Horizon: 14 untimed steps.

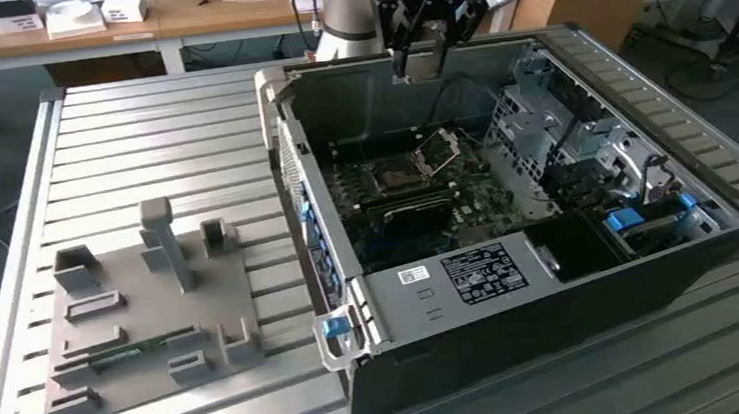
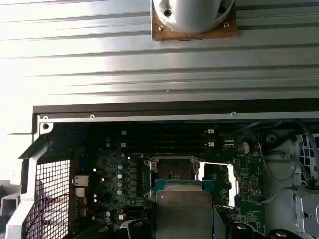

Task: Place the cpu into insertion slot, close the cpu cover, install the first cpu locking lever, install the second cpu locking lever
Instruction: 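Place the cpu into insertion slot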

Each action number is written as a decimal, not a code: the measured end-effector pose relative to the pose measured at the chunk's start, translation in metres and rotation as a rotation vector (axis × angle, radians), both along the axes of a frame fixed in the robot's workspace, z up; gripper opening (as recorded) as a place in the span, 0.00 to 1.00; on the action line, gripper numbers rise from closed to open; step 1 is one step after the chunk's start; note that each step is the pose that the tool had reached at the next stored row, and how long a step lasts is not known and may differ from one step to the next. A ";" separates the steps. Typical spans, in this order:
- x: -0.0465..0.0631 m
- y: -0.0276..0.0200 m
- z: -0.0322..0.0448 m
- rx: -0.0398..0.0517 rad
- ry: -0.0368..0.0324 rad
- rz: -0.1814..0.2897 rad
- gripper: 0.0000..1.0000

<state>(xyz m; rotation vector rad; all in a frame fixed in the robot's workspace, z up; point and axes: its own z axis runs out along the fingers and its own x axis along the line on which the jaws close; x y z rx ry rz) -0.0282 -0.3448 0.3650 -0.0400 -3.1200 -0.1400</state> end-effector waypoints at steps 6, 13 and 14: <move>0.000 0.0000 -0.0004 0.0000 0.0000 0.000 0.54; 0.000 0.0000 -0.0010 0.0000 0.0000 0.000 0.54; 0.000 0.0000 -0.0015 0.0003 -0.0001 0.000 0.54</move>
